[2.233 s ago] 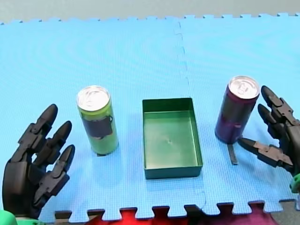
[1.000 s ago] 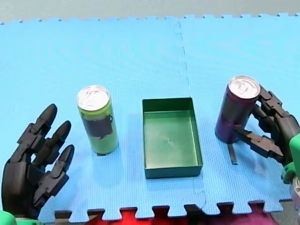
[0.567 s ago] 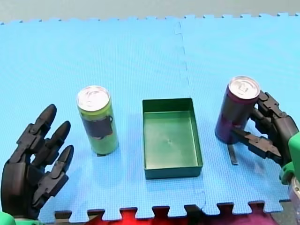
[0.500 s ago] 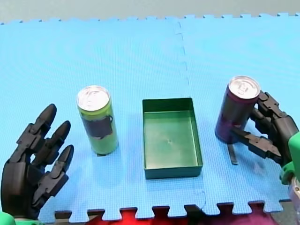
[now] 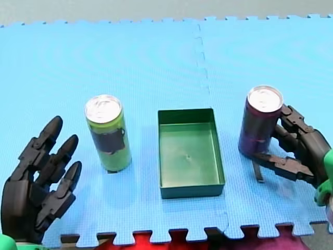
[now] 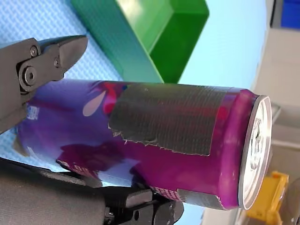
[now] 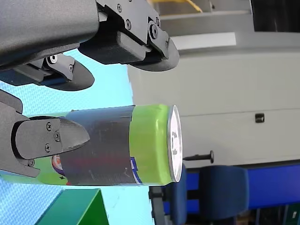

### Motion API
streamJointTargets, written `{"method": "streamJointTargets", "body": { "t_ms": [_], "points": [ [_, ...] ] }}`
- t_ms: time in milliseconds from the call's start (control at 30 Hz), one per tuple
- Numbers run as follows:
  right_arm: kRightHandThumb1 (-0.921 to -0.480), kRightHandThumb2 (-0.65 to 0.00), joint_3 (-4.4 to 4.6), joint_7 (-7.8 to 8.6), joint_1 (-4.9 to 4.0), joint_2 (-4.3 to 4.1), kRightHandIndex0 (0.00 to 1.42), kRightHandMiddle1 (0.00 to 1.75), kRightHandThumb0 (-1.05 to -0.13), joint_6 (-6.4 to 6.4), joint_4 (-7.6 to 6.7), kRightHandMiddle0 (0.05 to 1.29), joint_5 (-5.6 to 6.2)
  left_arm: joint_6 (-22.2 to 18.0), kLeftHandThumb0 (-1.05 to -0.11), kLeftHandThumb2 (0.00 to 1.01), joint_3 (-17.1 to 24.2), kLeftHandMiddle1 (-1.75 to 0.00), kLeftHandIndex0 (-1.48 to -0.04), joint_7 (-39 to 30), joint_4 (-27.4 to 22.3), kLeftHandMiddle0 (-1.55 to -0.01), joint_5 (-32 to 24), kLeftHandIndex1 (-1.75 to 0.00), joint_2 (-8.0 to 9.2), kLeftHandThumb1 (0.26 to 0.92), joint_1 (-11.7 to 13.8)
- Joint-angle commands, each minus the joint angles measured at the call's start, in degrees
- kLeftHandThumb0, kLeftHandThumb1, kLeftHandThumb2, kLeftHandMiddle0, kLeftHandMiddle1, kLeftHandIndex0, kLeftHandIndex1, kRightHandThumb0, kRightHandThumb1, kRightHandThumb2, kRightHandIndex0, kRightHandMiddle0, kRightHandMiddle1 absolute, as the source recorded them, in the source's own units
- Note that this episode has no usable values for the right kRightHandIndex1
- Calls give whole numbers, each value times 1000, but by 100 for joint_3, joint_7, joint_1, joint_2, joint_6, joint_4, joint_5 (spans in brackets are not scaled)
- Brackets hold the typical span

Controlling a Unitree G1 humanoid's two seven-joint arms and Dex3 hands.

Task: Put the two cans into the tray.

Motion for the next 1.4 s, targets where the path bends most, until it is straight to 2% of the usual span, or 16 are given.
{"method": "streamJointTargets", "body": {
  "t_ms": [0,200,533,733,833,933,1000,1100,1167,1267,1367],
  "points": [
    [-705,0,-41,77,-43,-10,227,0,-1048,79,-47,168,79,-38,-1048,411,29,0,-392,-6,43,-488,-29,0,26,921,-30],
    [-679,0,-76,219,-44,8,208,0,-1048,228,-108,151,165,-62,-1048,419,38,0,-389,-16,73,-484,-35,0,32,921,-58],
    [-659,0,-59,174,-47,36,190,0,-1025,273,-147,133,135,1,-1048,428,44,0,-392,-84,-12,-483,-133,-1,46,921,-41],
    [-659,-1,-7,-163,-52,36,180,0,-1020,204,-138,127,-8,3,-1048,432,60,0,-393,-161,-8,-482,-214,-2,52,921,-52],
    [-662,-2,-41,-332,-67,92,184,0,-1020,193,-111,127,0,-13,-1048,434,74,0,-394,-180,12,-481,-223,-2,51,921,-64],
    [-665,-2,-87,-473,-124,165,191,2,-1024,205,-50,130,30,-39,-1048,438,91,0,-395,-198,39,-481,-228,-2,47,921,-78],
    [-666,-2,-109,-506,-188,178,195,2,-1026,245,6,132,36,-60,-1048,440,99,-1,-396,-200,53,-482,-225,-3,40,921,-85],
    [-666,-1,-143,-530,-351,154,201,3,-1029,377,125,135,29,-84,-1048,444,108,-1,-397,-215,70,-483,-233,-3,36,921,-90],
    [-666,-1,-127,-580,-444,128,205,3,-1031,461,186,136,-22,-100,-1048,447,113,-2,-398,-234,86,-484,-242,-3,37,921,-92],
    [-667,-1,-88,-657,-533,118,215,3,-1035,552,251,138,-105,-134,-1048,451,119,-2,-399,-258,95,-485,-256,-3,28,921,-81],
    [-666,0,-142,-612,-598,134,224,3,-1039,653,339,141,-62,-162,-1048,454,126,-3,-400,-279,98,-486,-271,-3,26,921,-70]
  ]
}}
